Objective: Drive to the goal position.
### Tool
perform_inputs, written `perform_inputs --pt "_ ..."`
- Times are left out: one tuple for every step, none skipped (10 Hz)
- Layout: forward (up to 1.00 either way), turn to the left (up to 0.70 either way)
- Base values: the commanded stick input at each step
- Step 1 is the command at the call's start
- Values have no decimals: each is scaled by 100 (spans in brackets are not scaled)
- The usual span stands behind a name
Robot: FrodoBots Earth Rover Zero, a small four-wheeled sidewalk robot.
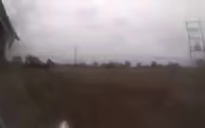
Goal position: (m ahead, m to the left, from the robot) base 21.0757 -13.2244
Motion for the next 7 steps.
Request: perform_inputs --pt "70 0" --pt "70 0" --pt "70 0" --pt "70 0" --pt "70 0" --pt "70 0" --pt "70 0"
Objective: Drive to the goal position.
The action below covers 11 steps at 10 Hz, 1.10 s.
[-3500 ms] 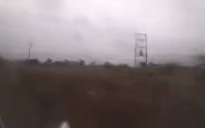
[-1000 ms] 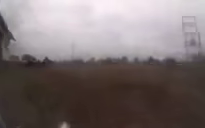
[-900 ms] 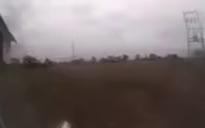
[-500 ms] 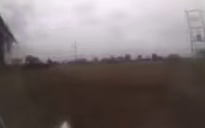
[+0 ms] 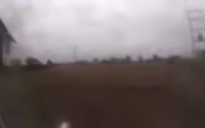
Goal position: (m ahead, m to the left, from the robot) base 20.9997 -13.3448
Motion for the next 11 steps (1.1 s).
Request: perform_inputs --pt "70 0" --pt "70 0" --pt "70 0" --pt "70 0" --pt "70 0" --pt "70 0" --pt "70 0" --pt "70 0" --pt "70 0" --pt "70 0" --pt "70 0"
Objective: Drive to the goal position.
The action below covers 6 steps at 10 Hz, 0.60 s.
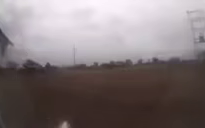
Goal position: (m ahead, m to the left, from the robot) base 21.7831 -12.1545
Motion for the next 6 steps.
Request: perform_inputs --pt "70 0" --pt "70 0" --pt "70 0" --pt "70 -15" --pt "70 -35" --pt "70 -35"
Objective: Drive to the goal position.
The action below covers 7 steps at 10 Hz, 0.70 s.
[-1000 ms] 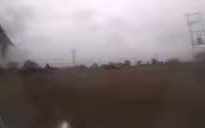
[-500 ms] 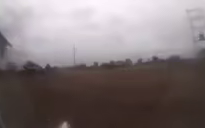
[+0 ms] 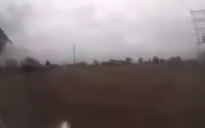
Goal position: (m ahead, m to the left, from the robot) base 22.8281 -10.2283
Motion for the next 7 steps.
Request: perform_inputs --pt "70 -35" --pt "70 -32" --pt "70 -13" --pt "70 -2" --pt "70 -1" --pt "70 0" --pt "70 0"
